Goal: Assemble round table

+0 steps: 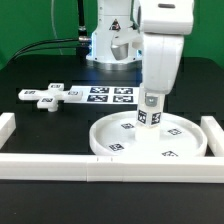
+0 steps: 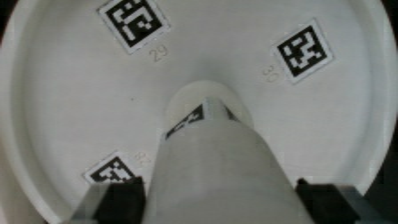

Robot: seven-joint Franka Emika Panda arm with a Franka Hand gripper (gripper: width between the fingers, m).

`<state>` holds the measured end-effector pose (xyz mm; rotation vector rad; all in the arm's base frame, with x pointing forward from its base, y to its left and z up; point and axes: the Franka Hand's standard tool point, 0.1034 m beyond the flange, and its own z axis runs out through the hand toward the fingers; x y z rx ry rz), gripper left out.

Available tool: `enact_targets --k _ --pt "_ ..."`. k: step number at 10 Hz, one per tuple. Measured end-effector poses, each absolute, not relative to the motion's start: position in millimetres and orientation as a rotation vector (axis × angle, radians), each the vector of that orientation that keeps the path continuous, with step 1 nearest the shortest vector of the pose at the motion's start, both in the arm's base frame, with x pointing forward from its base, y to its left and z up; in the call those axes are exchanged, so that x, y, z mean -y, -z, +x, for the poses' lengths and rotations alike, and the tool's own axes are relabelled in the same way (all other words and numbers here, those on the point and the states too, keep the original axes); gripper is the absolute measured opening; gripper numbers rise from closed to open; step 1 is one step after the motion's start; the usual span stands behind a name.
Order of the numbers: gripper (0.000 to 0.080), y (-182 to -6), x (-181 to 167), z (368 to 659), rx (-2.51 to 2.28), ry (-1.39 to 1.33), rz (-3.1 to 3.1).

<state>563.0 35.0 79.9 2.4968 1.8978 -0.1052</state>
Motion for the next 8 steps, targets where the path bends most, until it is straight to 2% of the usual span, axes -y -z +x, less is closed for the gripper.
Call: enact_targets --k 8 --pt "0.0407 -79.1 -36.5 558.2 -0.845 0.102 3.052"
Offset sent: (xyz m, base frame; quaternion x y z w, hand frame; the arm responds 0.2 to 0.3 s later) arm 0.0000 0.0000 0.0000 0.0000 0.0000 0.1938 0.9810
